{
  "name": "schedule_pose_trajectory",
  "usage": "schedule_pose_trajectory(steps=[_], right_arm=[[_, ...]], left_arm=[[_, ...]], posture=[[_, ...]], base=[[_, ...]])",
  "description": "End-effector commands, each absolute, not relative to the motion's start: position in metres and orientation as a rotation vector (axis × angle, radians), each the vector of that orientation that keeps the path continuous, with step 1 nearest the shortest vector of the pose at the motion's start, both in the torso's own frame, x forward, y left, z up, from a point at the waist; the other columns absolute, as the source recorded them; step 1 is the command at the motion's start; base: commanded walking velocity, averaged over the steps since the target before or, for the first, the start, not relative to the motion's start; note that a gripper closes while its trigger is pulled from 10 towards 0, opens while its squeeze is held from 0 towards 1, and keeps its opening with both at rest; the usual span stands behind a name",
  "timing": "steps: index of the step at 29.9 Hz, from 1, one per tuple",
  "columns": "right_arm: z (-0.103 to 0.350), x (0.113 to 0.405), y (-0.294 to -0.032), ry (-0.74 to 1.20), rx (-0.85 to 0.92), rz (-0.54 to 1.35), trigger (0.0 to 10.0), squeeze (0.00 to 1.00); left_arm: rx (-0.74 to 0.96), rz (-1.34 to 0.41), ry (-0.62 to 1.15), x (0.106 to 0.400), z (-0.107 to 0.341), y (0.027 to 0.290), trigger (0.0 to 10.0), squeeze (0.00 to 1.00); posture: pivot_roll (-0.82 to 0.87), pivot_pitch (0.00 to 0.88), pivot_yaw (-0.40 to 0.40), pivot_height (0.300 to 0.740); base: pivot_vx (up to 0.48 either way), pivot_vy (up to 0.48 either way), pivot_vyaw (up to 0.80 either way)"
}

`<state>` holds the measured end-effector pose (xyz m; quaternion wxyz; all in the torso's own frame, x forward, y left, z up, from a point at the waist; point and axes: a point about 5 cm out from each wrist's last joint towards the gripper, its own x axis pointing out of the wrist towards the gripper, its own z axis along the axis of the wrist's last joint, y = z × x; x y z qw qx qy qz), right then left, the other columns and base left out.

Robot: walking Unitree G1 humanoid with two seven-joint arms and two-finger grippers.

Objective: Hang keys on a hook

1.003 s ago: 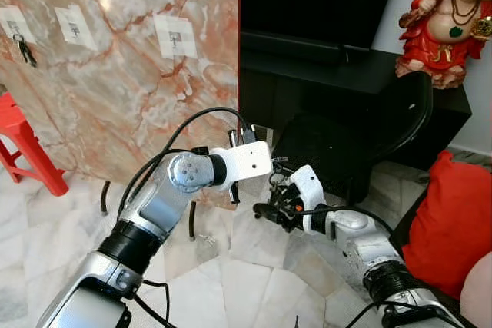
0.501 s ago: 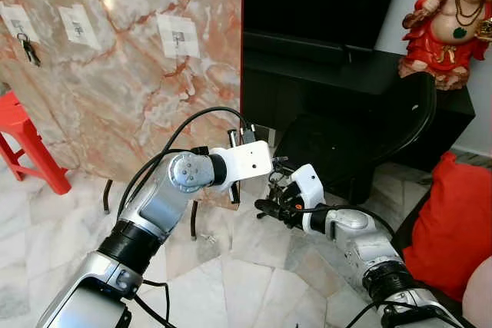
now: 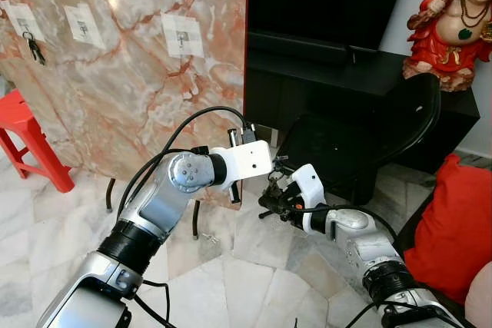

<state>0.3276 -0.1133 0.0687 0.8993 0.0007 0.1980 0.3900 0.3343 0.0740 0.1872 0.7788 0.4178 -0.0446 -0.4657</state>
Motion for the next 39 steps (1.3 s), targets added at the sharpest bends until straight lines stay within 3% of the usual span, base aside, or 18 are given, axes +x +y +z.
schedule_pose_trajectory(steps=[1,14,27,39], right_arm=[[0.065,0.327,-0.118,0.424,0.001,0.786,0.0,0.00],[0.067,0.329,-0.122,0.419,-0.006,0.766,0.0,0.00],[0.071,0.331,-0.133,0.415,-0.056,0.754,0.0,0.00],[0.070,0.329,-0.138,0.443,-0.122,0.784,0.0,0.00]], left_arm=[[0.916,-0.996,-0.128,0.334,0.194,0.074,10.0,0.00],[0.921,-0.979,-0.106,0.335,0.190,0.080,10.0,0.00],[1.035,-0.887,0.088,0.338,0.150,0.123,10.0,0.00],[1.137,-0.719,0.137,0.347,0.133,0.152,10.0,0.00]], posture=[[-0.01,0.000,0.000,0.723],[-0.01,0.000,0.000,0.723],[-0.01,0.000,-0.001,0.723],[-0.01,0.000,-0.006,0.723]], base=[[0.000,0.000,0.00],[0.000,0.000,0.00],[0.000,0.000,0.00],[0.000,0.000,0.00]])
